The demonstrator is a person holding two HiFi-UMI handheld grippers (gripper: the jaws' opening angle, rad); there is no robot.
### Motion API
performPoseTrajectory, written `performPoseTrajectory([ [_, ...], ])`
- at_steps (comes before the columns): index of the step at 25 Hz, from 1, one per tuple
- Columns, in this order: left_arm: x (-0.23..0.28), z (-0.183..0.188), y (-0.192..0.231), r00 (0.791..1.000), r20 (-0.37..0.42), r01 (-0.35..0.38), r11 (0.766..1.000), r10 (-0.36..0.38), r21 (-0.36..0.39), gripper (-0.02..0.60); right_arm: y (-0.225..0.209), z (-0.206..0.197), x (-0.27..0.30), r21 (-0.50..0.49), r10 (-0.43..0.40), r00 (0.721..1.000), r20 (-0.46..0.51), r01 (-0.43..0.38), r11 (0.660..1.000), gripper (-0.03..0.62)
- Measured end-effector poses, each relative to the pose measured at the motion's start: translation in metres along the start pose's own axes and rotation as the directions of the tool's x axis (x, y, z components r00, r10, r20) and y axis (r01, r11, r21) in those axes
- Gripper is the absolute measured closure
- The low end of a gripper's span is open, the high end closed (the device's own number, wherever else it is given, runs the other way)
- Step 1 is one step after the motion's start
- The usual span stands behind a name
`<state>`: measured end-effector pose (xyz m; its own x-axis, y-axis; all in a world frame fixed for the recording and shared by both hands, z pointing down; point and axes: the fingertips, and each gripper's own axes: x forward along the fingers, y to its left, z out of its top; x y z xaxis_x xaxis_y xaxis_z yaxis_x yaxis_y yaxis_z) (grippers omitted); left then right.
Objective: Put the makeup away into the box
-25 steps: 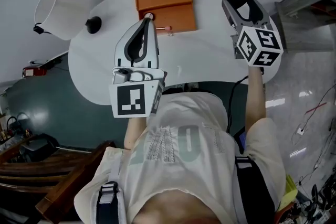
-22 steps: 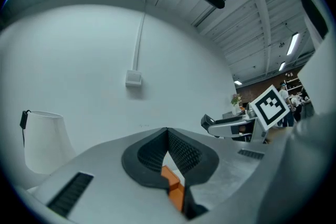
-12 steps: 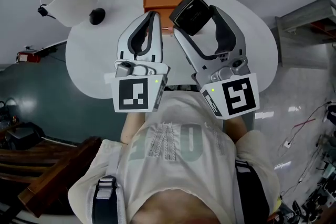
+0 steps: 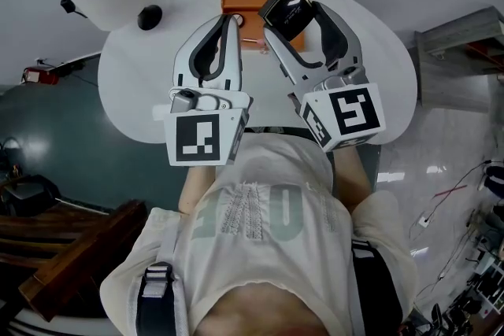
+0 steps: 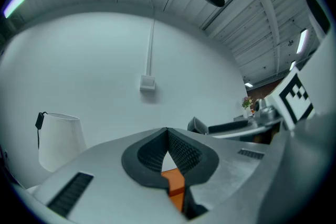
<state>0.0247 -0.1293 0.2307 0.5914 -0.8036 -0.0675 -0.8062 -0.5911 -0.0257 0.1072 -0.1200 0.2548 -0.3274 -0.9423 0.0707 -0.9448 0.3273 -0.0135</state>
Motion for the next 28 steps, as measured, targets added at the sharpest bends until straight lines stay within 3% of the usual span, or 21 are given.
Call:
performPoseTrajectory([
  [4,0.000,0.001,0.006,1.000,0.008,-0.006,1.000,0.006,0.000,0.575,-0.027,-0.061,0.037,0.013,-0.052,0.985,-0.164,0.055,0.998,0.252],
  [8,0.000,-0.003,0.014,1.000,-0.001,-0.015,1.000,0.015,-0.010,0.574,-0.041,-0.131,0.075,-0.012,-0.067,0.937,-0.343,0.067,0.998,0.252],
  [13,-0.001,-0.008,0.026,0.999,-0.011,-0.040,0.999,0.039,-0.031,0.574,-0.051,-0.210,0.104,-0.011,-0.069,0.836,-0.544,0.075,0.997,0.252],
  [19,-0.006,-0.017,0.044,0.997,-0.024,-0.080,0.995,0.078,-0.065,0.574,-0.064,-0.272,0.115,0.020,-0.061,0.668,-0.742,0.113,0.993,0.252],
  [22,-0.010,-0.021,0.048,0.995,-0.029,-0.096,0.993,0.094,-0.068,0.574,-0.069,-0.292,0.117,0.042,-0.048,0.601,-0.798,0.135,0.990,0.252],
  [25,-0.013,-0.022,0.049,0.994,-0.025,-0.110,0.991,0.108,-0.070,0.574,-0.076,-0.306,0.118,0.027,-0.057,0.554,-0.830,0.142,0.990,0.252],
  [28,-0.017,-0.024,0.053,0.993,-0.027,-0.117,0.991,0.116,-0.069,0.575,-0.076,-0.314,0.123,0.012,-0.068,0.532,-0.844,0.146,0.989,0.252],
])
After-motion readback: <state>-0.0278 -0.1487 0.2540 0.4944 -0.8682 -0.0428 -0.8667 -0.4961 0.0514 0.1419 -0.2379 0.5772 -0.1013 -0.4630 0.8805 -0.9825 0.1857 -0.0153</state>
